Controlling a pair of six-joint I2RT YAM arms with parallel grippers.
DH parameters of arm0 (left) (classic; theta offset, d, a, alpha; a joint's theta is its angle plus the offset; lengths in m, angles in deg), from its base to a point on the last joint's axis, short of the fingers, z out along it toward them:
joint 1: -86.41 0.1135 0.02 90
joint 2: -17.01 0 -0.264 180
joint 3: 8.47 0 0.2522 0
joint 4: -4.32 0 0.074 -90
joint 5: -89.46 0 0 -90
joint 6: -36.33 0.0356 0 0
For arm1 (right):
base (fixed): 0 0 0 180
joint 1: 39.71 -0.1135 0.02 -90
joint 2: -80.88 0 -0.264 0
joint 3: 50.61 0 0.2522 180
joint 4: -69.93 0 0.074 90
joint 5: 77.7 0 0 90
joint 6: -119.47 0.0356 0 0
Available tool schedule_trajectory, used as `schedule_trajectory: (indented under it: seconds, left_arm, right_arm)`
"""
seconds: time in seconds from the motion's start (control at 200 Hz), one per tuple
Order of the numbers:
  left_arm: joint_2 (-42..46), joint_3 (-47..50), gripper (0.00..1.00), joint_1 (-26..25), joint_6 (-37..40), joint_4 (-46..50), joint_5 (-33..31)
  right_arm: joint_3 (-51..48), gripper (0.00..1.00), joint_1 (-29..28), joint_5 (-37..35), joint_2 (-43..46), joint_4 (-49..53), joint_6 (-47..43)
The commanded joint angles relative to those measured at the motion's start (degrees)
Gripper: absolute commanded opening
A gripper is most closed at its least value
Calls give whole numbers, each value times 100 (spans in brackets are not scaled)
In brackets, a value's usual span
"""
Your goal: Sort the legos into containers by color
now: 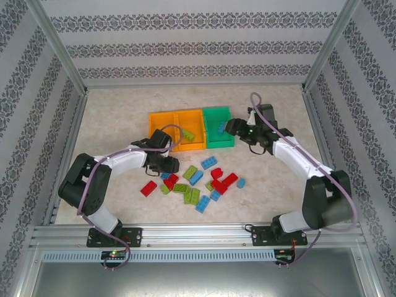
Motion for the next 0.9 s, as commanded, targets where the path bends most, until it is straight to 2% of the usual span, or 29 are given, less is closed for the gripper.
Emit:
schedule_trajectory:
  seconds: [0.0,0.2,0.54,0.774,0.894]
  left_arm:
    - [-160,-129,52,-54,15,265,-189]
    - [-281,-224,41,-57,-72,328,-304]
    - [-84,-474,26,-61,-125,417,-385]
    - [-144,-1878,26,-320,164,545,-199]
    - [-712,-2921,26,-385,131,383,333]
  right_arm:
    - [-365,71,282,-179,438,94,-134]
    - [-639,73,667,-193,871,325,-259]
    - [-855,75,868,-235,1015,364,-304]
    - [-1088,74,837,-99,936,317,-390]
    - [-1253,73,654,-186,961,391,-533]
